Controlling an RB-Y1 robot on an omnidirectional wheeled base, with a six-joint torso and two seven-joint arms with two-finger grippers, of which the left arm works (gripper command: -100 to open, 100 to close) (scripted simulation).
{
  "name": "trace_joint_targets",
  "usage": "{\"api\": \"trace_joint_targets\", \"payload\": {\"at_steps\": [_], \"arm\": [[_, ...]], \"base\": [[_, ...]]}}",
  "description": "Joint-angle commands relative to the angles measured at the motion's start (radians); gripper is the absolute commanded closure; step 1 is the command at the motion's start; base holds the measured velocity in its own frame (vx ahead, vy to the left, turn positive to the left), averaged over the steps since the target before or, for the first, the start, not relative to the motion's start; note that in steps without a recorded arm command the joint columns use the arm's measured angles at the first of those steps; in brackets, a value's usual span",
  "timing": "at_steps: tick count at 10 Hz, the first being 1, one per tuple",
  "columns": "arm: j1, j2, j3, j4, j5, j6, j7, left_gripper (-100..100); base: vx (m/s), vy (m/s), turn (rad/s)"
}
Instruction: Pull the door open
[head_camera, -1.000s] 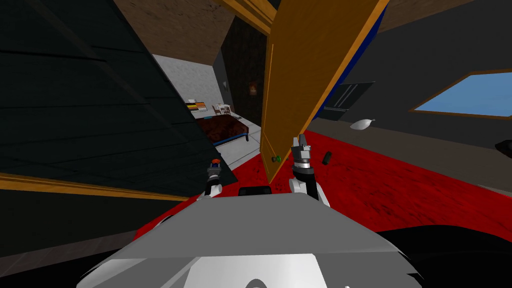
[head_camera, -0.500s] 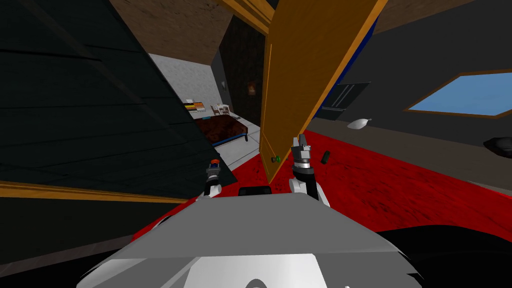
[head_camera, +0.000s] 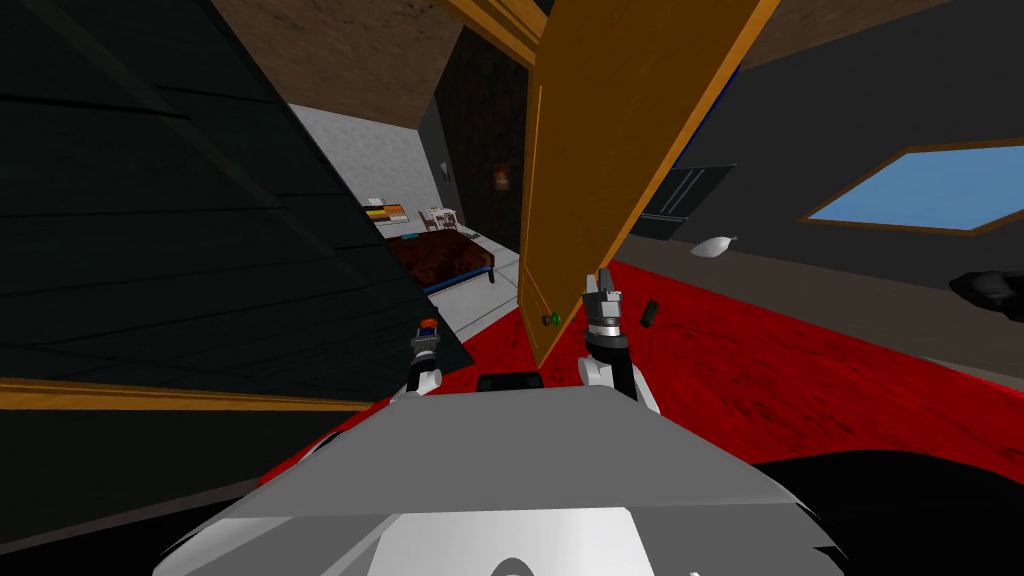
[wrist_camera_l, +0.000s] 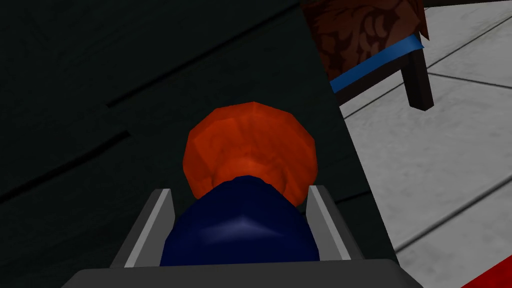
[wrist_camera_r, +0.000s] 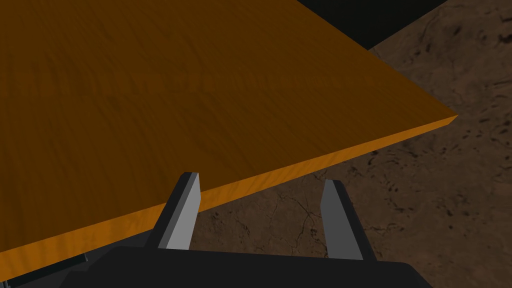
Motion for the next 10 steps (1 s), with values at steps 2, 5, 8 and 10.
{"api": "trace_joint_targets", "payload": {"at_steps": [2,5,8,10], "arm": [[-0.001,0.004,0.001,0.002,0.007,-0.001,0.074,100],[0.000,0.010,0.001,0.005,0.014,-0.003,0.159,100],[0.001,0.015,0.002,0.007,0.021,-0.005,0.240,100],[0.001,0.018,0.002,0.009,0.026,-0.006,0.289,100]], "base": [[0.019,0.005,-0.035],[0.026,0.006,-0.032],[0.026,0.007,-0.027],[0.021,0.011,-0.030]]}}
